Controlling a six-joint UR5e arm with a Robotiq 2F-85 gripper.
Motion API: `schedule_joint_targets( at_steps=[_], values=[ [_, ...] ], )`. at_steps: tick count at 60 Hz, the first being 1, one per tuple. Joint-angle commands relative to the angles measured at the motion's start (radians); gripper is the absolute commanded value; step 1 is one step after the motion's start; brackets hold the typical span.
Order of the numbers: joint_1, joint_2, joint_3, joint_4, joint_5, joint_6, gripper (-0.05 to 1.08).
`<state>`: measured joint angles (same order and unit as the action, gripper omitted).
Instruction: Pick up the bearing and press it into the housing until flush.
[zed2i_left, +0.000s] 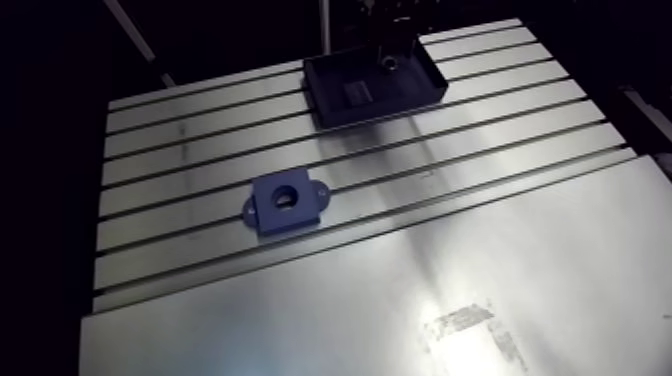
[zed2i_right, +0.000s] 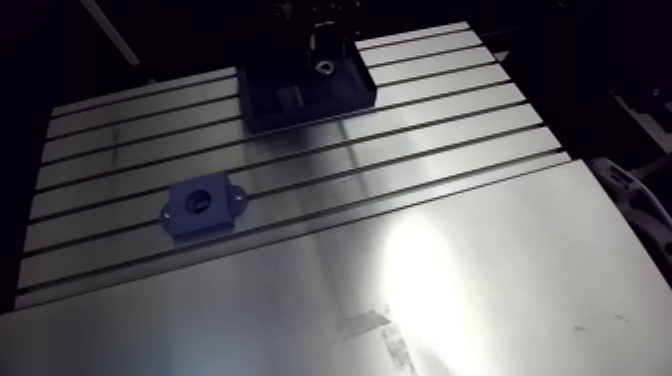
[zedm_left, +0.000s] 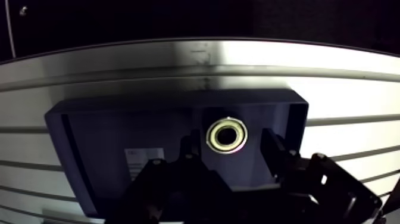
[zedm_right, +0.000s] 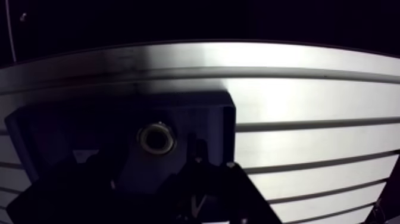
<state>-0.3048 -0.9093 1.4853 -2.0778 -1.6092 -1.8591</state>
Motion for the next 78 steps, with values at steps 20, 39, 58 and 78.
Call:
schedule_joint_targets(
  at_steps=[20, 39, 58, 78],
  values=[
    [0.004, 0.004, 0.009, -0.011, -0.001, 0.002, 0.40],
    [0.004, 0.008, 0.008, -0.011, 0.000, 0.004, 0.42],
    [0.004, 0.010, 0.006, -0.025, -0.001, 0.001, 0.44],
    [0.006, 0.010, 0.008, -0.025, -0.001, 0.001, 0.46]
  ],
)
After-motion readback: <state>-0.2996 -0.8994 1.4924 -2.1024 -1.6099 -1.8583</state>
